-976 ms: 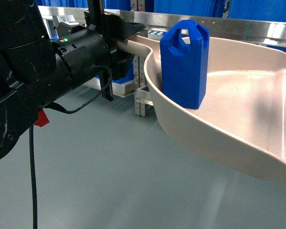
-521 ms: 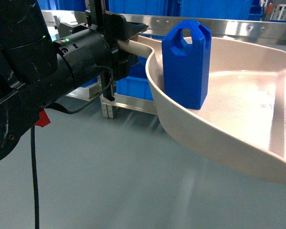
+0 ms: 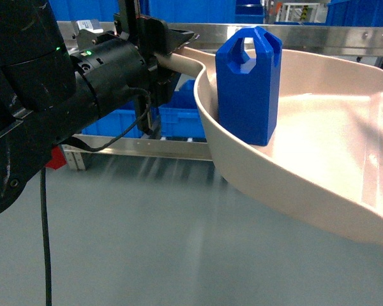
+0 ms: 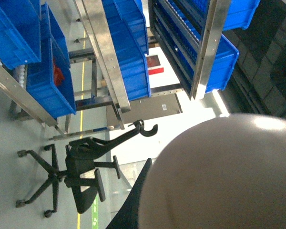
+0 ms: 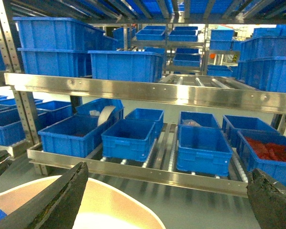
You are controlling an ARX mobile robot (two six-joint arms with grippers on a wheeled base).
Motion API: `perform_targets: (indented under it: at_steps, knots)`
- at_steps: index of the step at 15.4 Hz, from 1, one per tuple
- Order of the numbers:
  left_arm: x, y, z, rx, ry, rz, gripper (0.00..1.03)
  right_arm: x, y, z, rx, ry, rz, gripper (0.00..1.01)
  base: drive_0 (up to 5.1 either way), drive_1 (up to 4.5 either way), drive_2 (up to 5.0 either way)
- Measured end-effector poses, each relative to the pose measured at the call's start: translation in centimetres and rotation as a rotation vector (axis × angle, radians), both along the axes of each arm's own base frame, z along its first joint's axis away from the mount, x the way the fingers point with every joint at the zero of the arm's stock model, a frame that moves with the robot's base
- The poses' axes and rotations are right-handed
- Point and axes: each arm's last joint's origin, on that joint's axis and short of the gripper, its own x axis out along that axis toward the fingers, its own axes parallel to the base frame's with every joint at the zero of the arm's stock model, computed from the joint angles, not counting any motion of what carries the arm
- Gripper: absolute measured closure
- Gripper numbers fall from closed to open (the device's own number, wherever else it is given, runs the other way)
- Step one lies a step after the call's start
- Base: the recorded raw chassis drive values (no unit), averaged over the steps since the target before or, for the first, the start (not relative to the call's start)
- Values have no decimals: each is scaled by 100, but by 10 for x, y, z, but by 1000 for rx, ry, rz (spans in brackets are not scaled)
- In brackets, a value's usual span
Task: Place part in tray to right shelf
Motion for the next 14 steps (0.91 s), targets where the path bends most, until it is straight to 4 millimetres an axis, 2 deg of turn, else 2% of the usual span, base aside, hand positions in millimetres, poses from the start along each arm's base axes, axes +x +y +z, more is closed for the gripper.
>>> perform_targets:
  at_steps: [4,14]
  knots:
    - [0,0,0,0,0,-1,91,0,0,0,0,0,0,3,-138,-138,-138]
    - [0,0,0,0,0,0,91,-1,0,1,2,-4,-2,3,0,0,0]
